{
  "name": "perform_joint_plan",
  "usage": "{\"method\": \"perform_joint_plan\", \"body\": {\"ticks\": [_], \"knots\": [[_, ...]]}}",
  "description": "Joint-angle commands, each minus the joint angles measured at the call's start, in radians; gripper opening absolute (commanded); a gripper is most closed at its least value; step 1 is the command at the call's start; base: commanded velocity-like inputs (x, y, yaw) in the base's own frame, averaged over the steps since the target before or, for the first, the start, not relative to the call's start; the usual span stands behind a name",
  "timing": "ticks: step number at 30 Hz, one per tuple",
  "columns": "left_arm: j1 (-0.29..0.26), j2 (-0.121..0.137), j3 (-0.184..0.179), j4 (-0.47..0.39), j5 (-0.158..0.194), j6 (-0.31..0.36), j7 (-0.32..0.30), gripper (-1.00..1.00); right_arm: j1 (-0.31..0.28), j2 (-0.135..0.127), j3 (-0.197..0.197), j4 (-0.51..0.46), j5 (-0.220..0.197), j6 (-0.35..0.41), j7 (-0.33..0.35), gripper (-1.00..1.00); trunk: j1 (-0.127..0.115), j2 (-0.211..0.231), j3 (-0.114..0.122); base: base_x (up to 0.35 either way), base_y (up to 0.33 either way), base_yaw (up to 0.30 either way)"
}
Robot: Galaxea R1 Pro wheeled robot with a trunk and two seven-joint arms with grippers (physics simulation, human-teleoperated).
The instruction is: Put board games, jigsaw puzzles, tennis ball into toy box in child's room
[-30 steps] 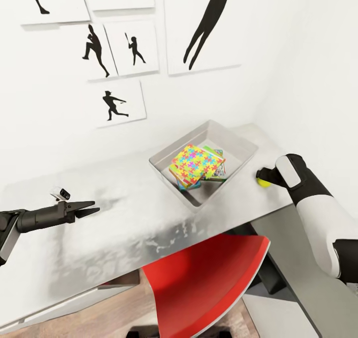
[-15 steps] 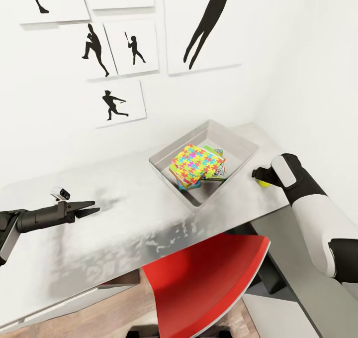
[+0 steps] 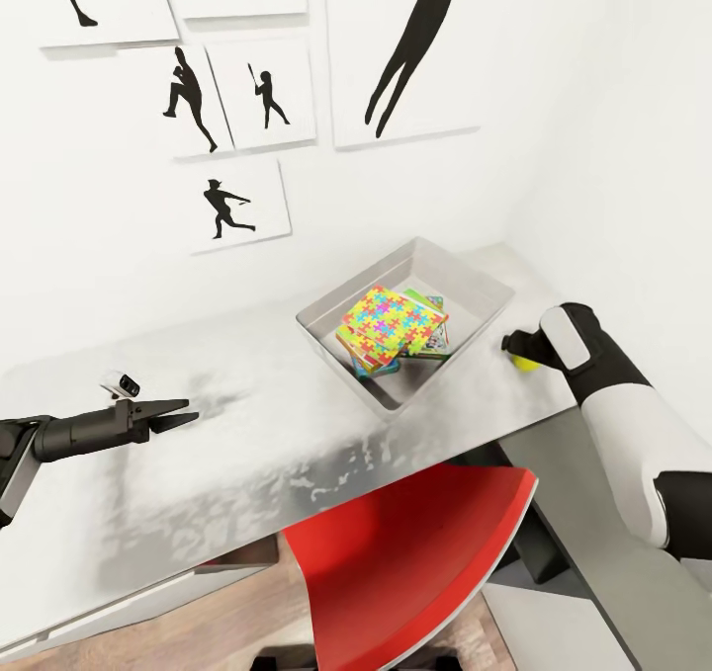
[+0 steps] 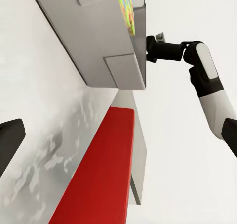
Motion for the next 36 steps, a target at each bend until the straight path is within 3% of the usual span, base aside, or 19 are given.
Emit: {"method": "perform_joint_plan", "body": {"ticks": [1,15,36], "knots": [[-0.001,0.000,0.000,0.000,0.000,0.011,-0.003,1.00,-0.003,-0.001,0.006,-0.001,-0.010,0.002,-0.009,1.00,0.001,-0.002,-0.002,0.000,0.000,0.000],[-0.001,0.000,0.001,0.000,0.000,0.008,-0.002,1.00,-0.024,-0.004,0.007,0.001,-0.008,-0.061,-0.009,1.00,0.001,-0.002,-0.002,0.000,0.000,0.000],[-0.001,0.000,0.000,0.000,-0.001,0.008,-0.002,1.00,-0.024,-0.008,0.009,0.001,-0.006,-0.067,-0.009,1.00,0.001,-0.002,-0.002,0.000,0.000,0.000]]}}
